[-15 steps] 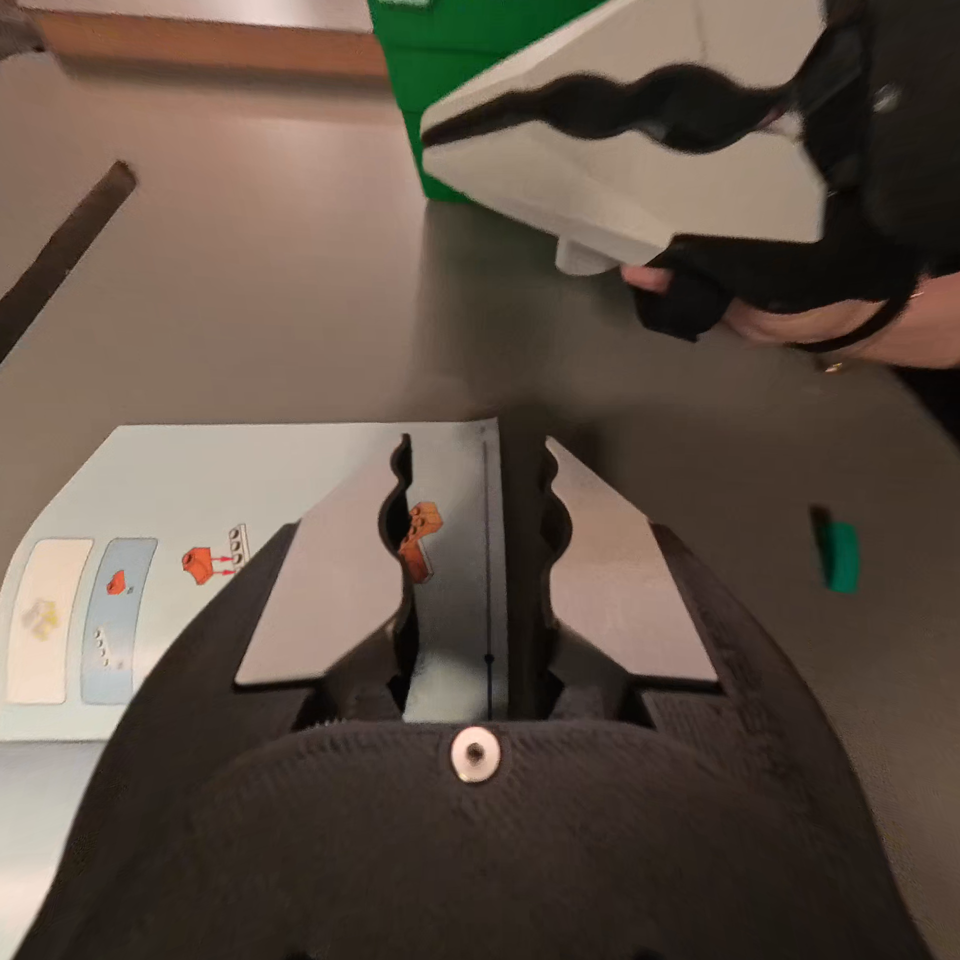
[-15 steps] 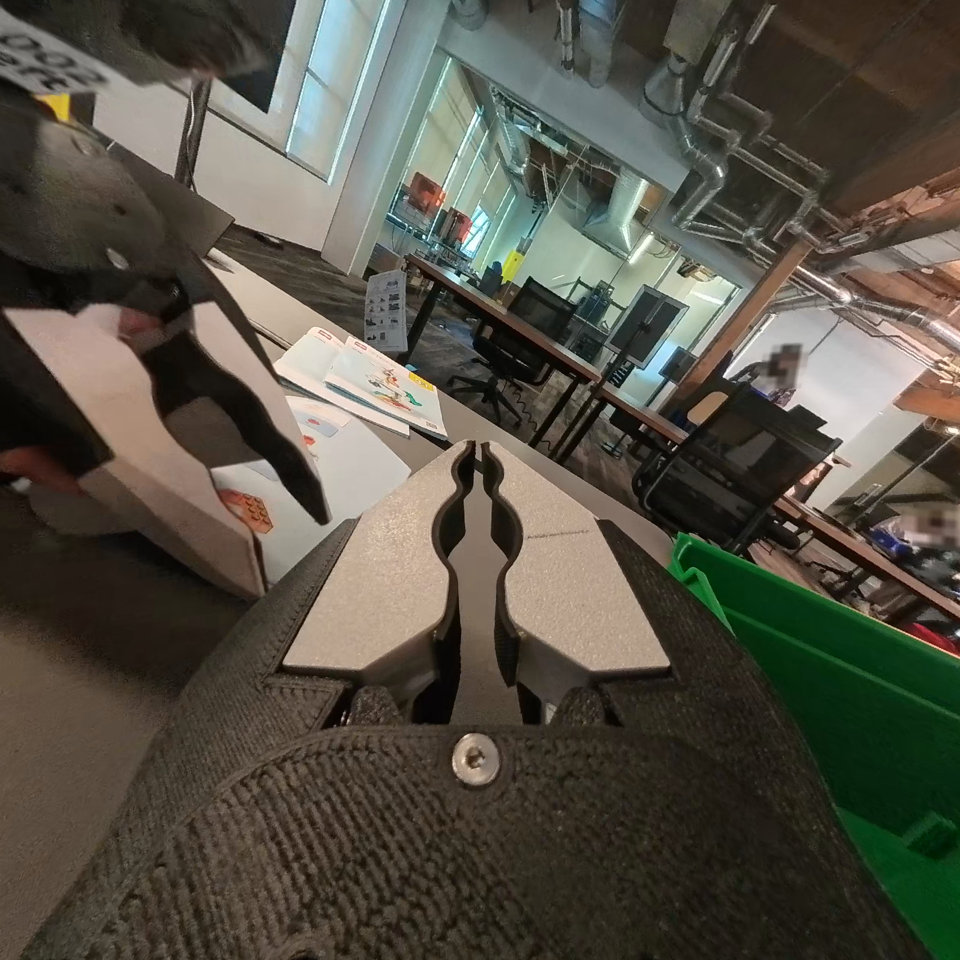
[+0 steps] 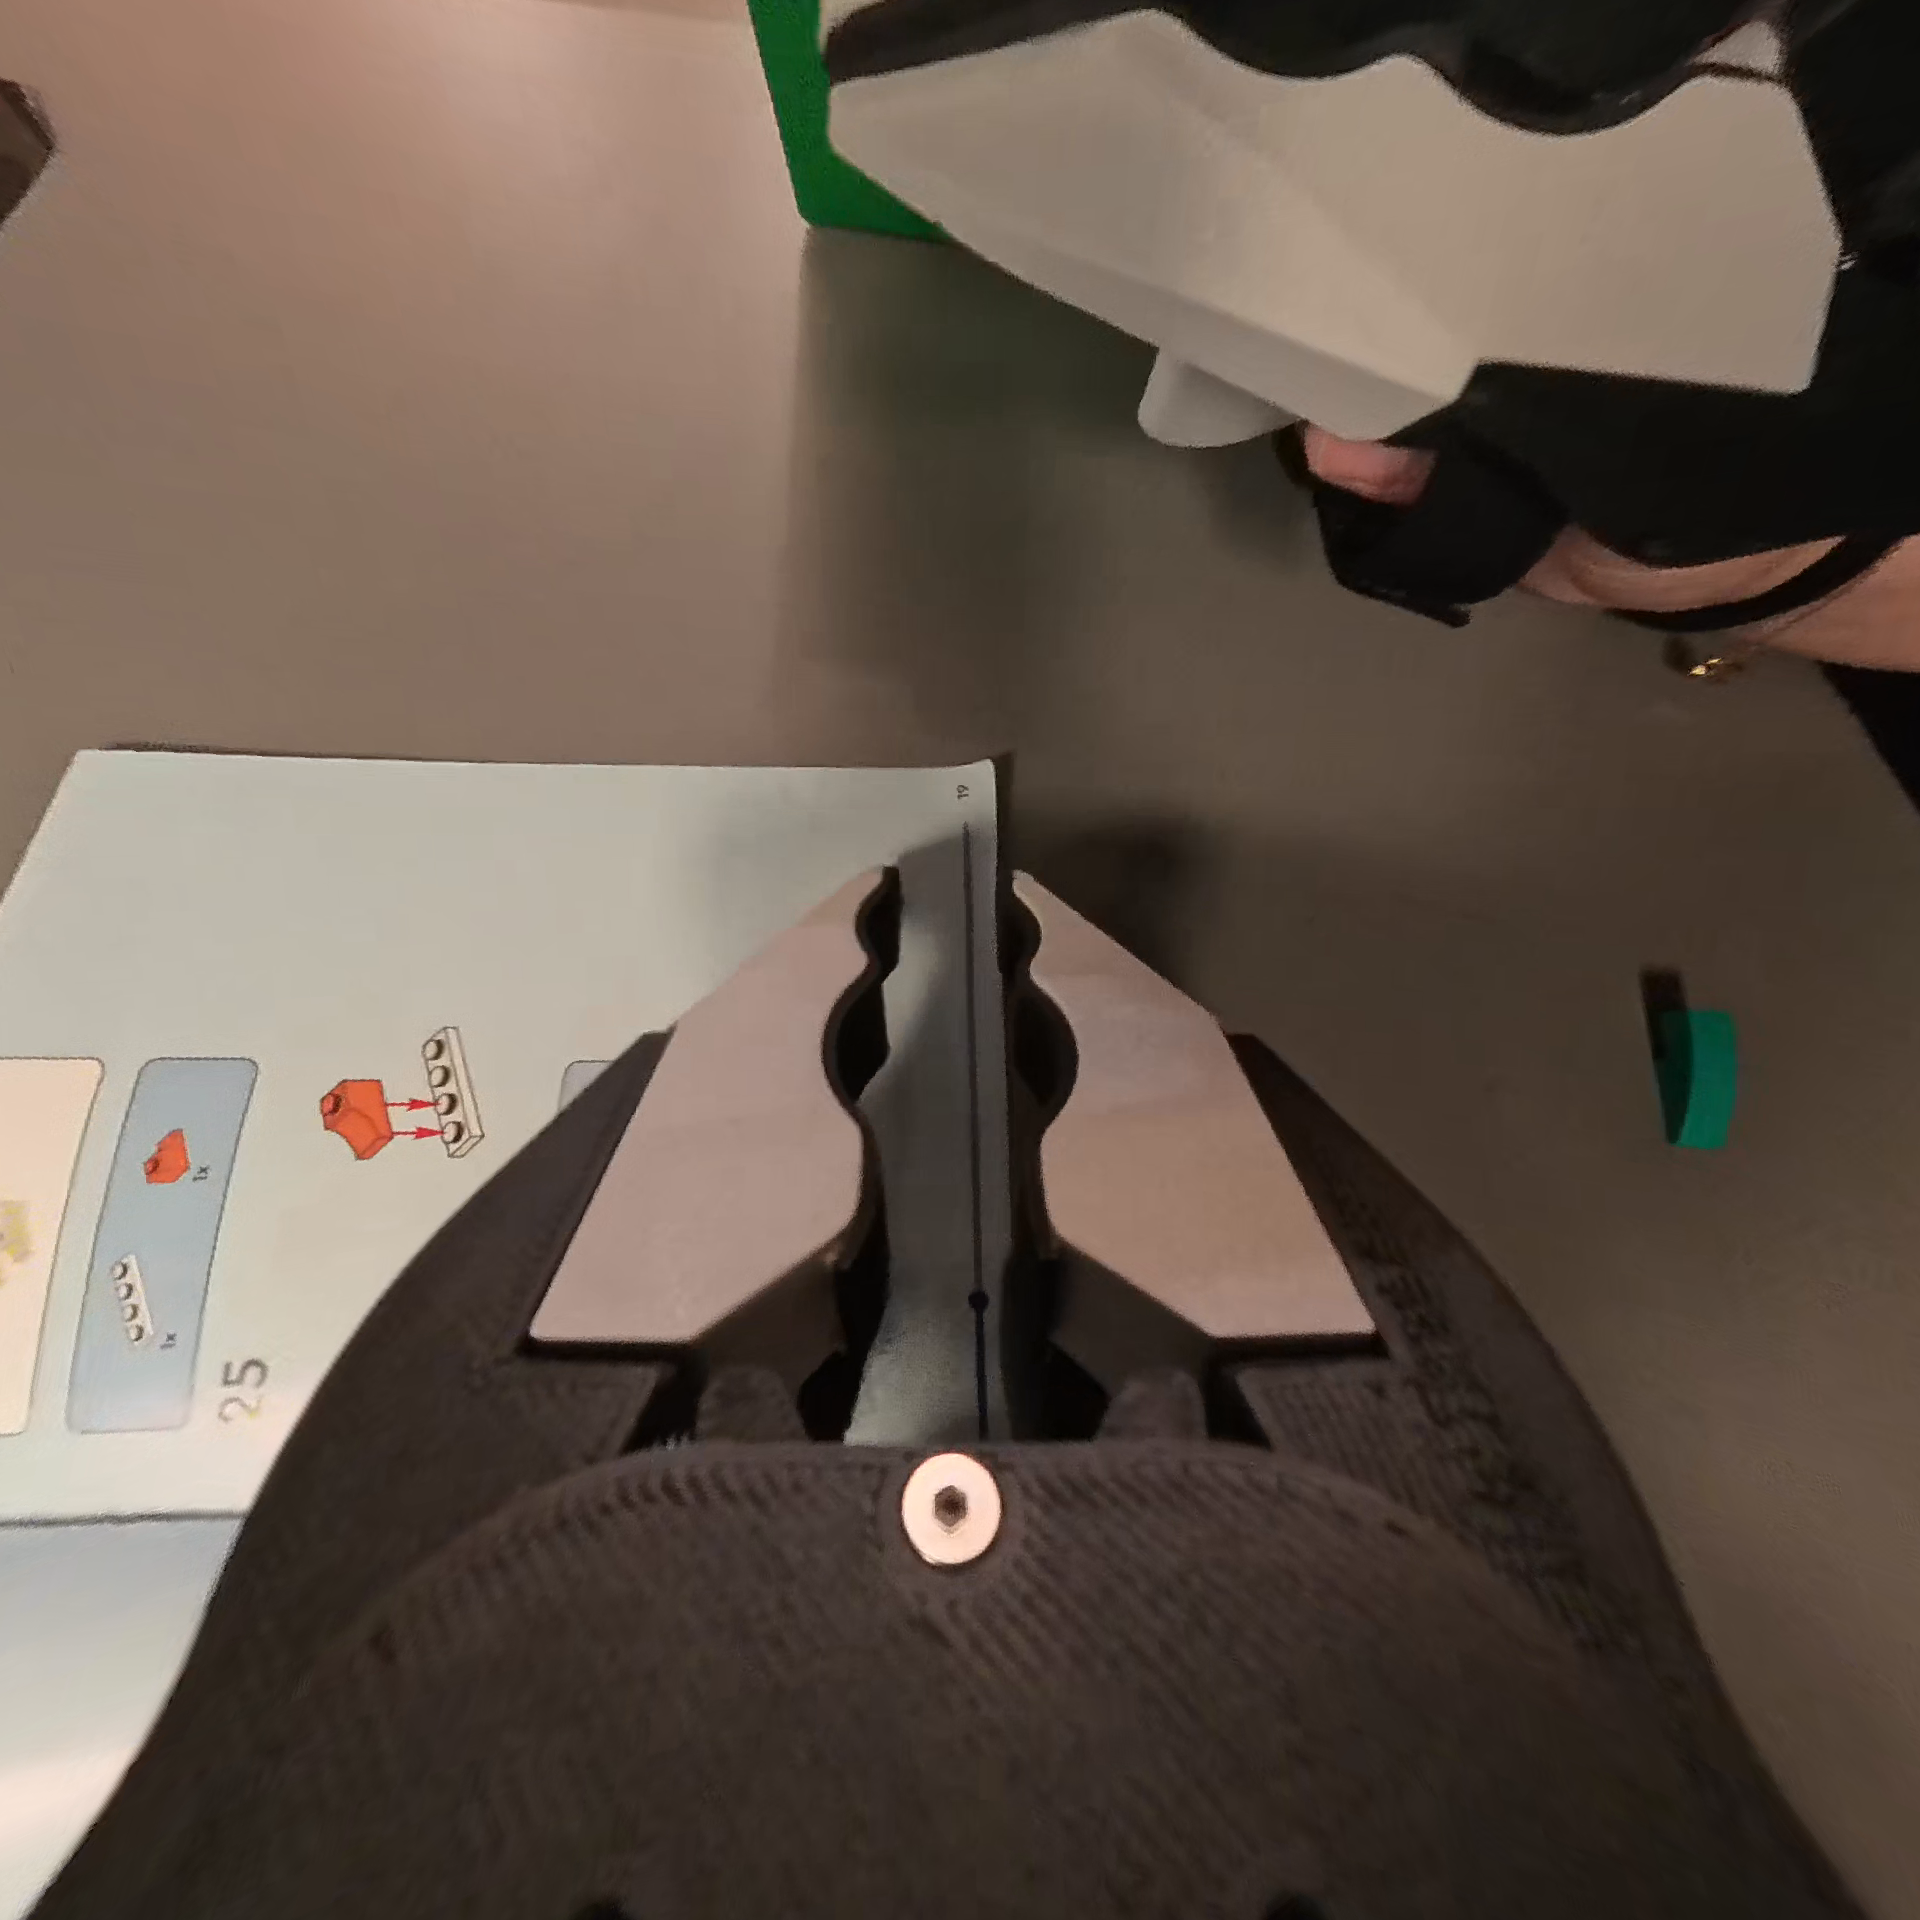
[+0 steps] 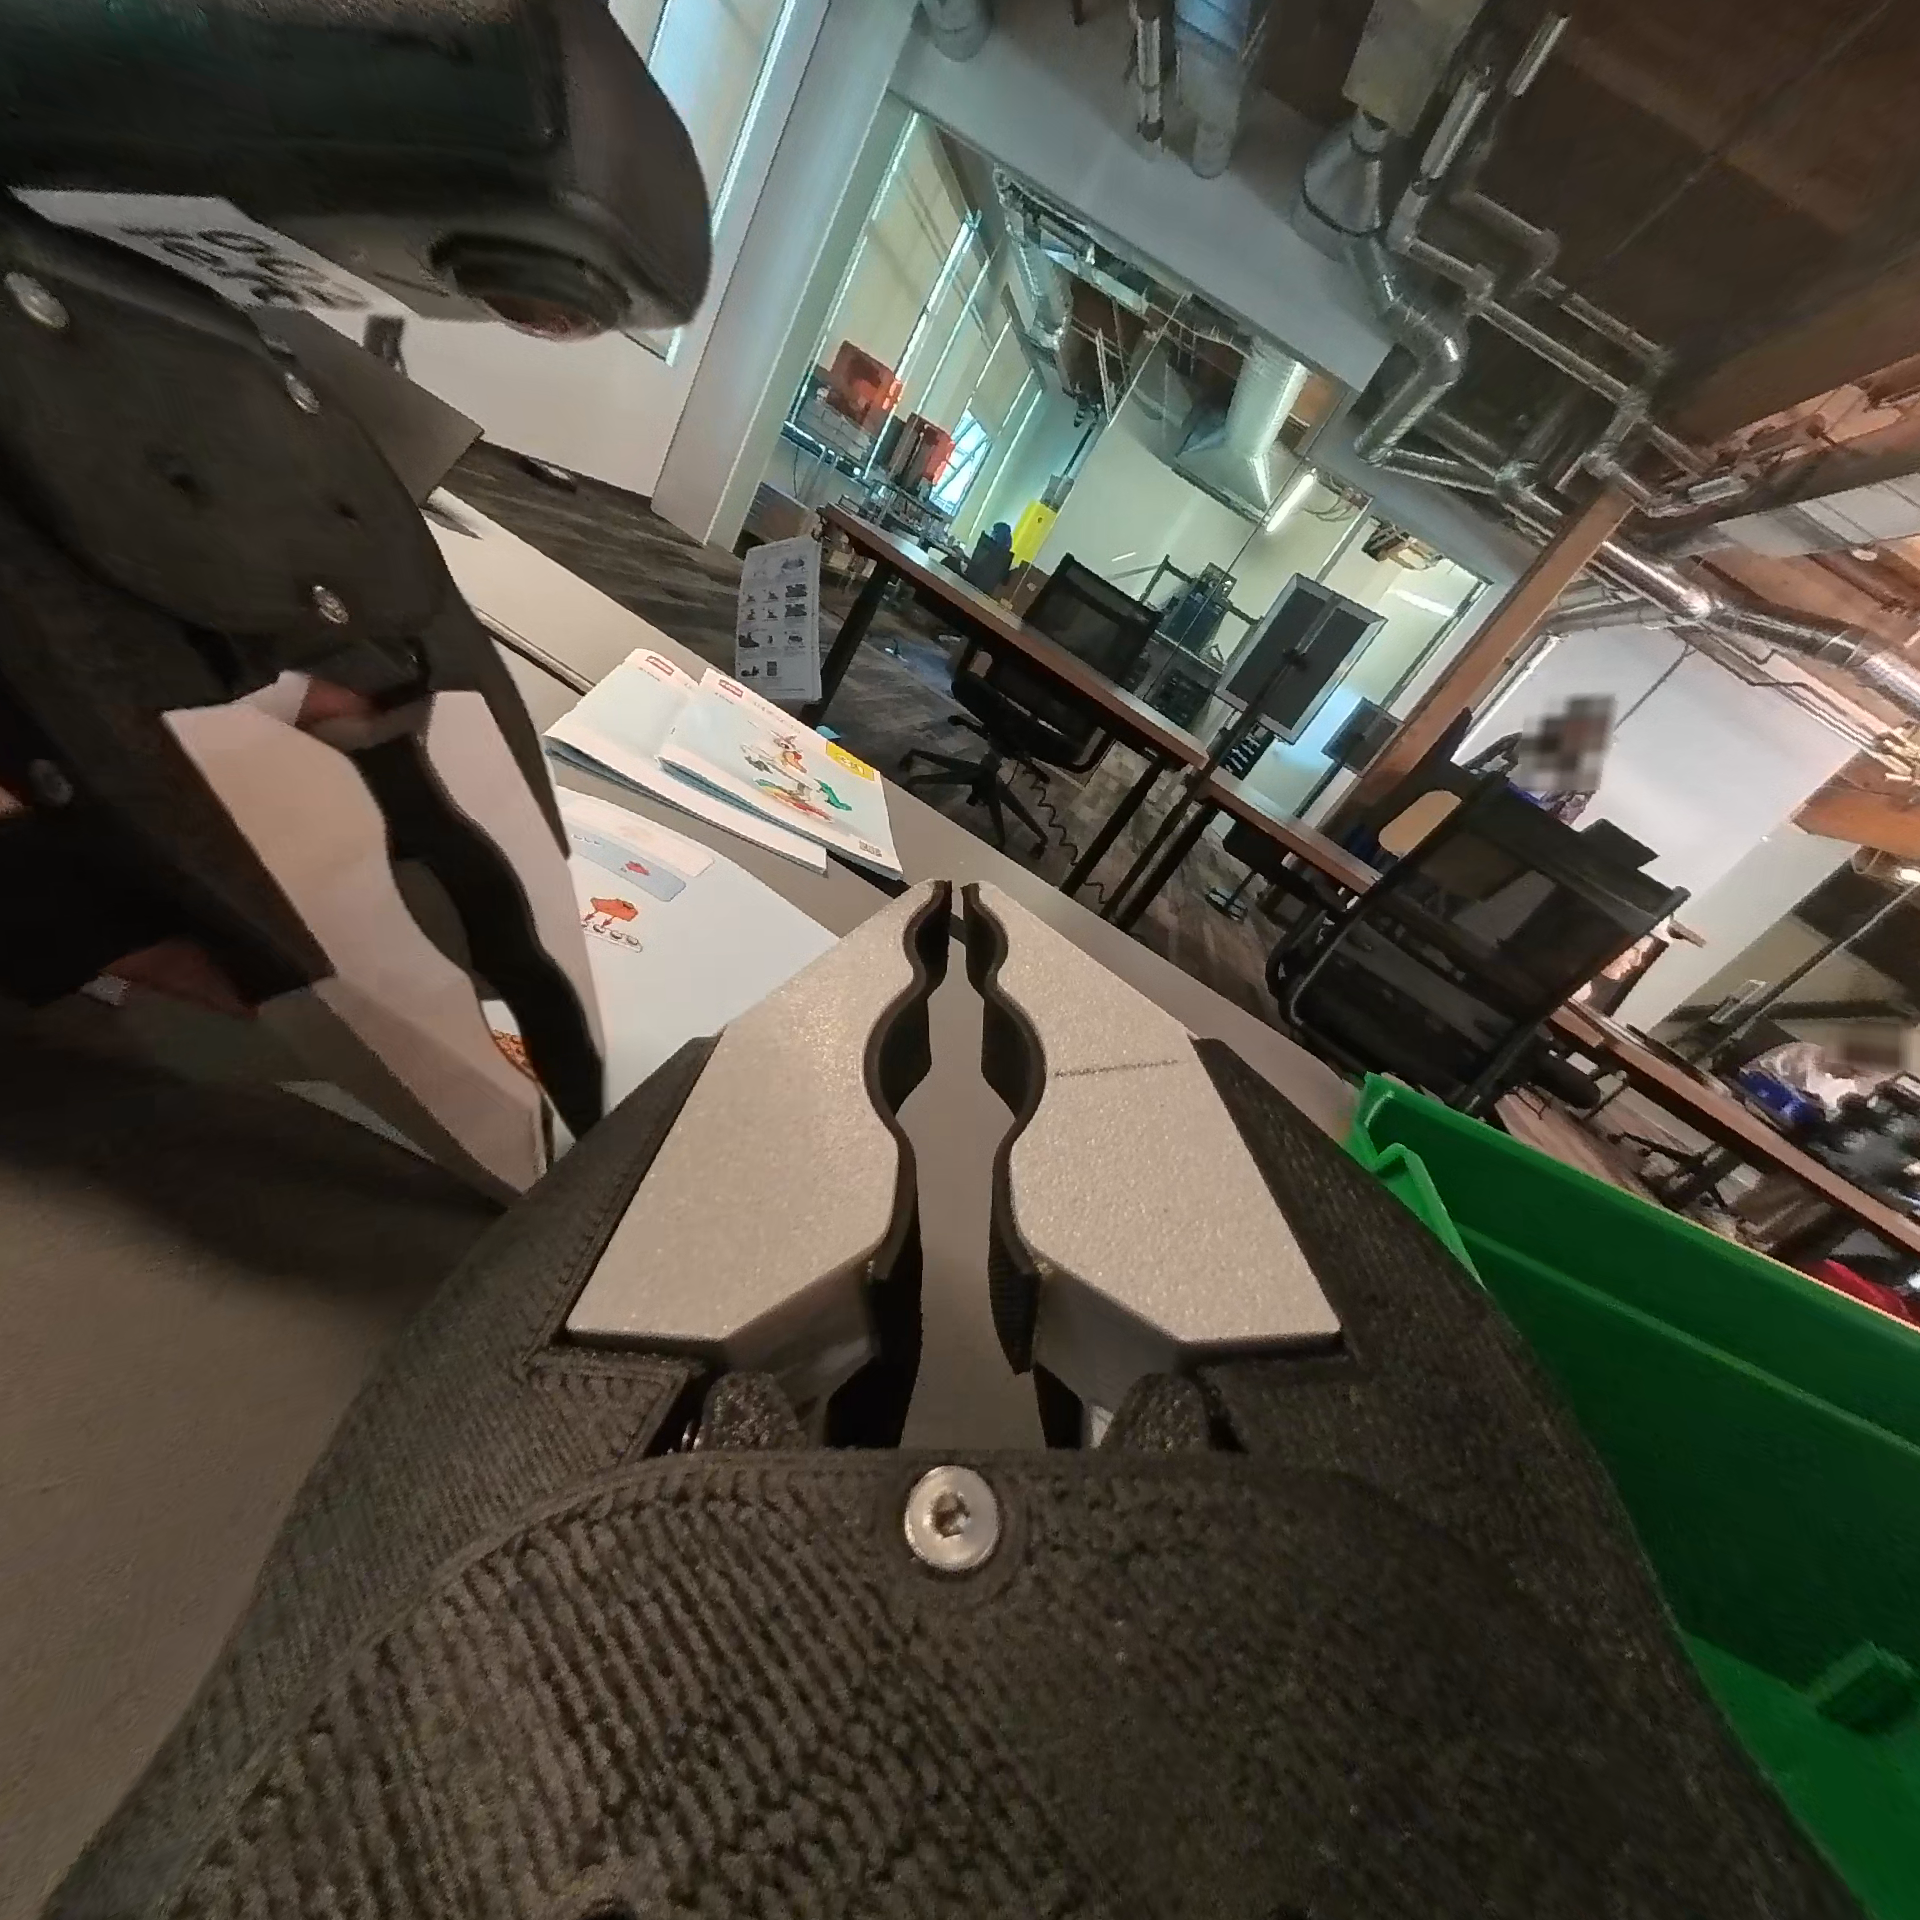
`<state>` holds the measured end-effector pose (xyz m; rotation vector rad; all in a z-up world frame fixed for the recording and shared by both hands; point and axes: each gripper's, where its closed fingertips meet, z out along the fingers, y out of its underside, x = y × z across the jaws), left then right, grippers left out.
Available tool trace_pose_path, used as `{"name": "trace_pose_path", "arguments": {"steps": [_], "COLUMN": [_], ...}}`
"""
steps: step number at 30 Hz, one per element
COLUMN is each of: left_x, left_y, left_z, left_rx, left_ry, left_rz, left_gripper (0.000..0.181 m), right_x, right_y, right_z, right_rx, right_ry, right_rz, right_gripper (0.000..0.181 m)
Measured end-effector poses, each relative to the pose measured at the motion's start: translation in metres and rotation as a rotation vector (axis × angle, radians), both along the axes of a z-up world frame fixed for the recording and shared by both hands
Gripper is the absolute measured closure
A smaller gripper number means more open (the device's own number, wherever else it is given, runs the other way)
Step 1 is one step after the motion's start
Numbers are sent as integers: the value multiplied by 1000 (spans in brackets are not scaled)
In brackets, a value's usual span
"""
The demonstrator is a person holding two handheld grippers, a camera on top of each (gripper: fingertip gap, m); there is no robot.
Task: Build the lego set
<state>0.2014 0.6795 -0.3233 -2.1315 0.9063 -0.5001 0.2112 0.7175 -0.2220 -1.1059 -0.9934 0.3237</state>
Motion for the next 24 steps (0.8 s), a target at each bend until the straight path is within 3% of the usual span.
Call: {"name": "trace_pose_path", "arguments": {"steps": [8, 19, 24], "left_x": [1, 1, 0], "left_y": [-3, -4, -4], "left_z": [4, 8, 9], "left_rx": [-107, -243, -289], "left_ry": [-129, -285, -338], "left_rz": [1, 4, 3], "left_gripper": [177, 181, 181], "right_x": [-1, -3, -3], "right_y": [-1, -2, 4], "right_z": [-1, -3, -16], "right_rx": [4, 8, -29], "right_ry": [-13, -34, -122], "right_rz": [4, 7, -40], "right_gripper": [181, 181, 181]}}
